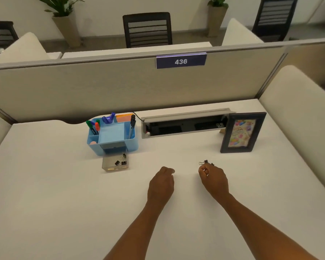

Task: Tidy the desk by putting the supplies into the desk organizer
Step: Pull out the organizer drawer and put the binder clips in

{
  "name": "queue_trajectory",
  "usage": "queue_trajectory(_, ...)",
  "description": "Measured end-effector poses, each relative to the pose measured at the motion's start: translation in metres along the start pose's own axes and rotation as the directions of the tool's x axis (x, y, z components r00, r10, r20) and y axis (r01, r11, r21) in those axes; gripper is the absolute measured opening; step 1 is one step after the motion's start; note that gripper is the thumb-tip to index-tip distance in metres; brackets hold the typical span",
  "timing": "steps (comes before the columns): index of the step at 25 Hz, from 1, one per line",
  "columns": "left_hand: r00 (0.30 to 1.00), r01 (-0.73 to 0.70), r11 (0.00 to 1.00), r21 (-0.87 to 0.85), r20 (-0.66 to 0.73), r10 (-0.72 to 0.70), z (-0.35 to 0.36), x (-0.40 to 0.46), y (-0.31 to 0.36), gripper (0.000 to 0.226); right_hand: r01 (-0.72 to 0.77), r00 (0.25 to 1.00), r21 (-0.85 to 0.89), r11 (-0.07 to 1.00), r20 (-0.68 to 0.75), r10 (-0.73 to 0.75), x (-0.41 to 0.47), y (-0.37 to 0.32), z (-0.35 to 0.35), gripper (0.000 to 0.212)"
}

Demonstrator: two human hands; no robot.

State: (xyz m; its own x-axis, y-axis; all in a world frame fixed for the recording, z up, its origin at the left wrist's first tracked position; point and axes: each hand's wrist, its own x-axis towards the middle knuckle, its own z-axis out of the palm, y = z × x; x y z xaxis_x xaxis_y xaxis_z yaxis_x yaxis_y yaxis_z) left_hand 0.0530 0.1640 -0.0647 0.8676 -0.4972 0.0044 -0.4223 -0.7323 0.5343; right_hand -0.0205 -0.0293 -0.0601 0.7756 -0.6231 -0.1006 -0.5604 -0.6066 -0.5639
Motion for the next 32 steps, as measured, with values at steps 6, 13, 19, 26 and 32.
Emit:
queue_trajectory(6, 0.954, -0.159, 0.987, -0.033, 0.252, 0.162, 0.04, 0.024, 0.066, 0.036, -0.141, 0.99, -0.061, 0.988, -0.042, 0.138, 0.003, 0.059, -0.031, 0.017)
queue_trajectory(13, 0.95, -0.266, 0.947, 0.18, 0.216, 0.226, 0.068, 0.061, 0.109, 0.036, -0.163, 0.986, 0.055, 0.985, 0.044, 0.161, 0.0, 0.096, -0.042, 0.014)
queue_trajectory(19, 0.936, -0.302, 0.92, 0.252, 0.262, 0.235, 0.078, 0.079, 0.115, 0.025, -0.08, 0.99, 0.053, 0.995, 0.123, 0.073, 0.007, 0.104, -0.045, 0.013)
queue_trajectory(26, 0.941, -0.296, 0.933, 0.203, 0.227, 0.25, 0.084, 0.082, 0.112, 0.012, -0.064, 0.988, 0.037, 0.997, 0.14, 0.059, 0.012, 0.104, -0.044, 0.013)
queue_trajectory(32, 0.951, -0.224, 0.974, 0.002, 0.219, 0.219, 0.07, 0.074, 0.1, 0.017, 0.05, 0.994, 0.199, 0.979, 0.082, -0.068, 0.018, 0.082, -0.044, 0.014)
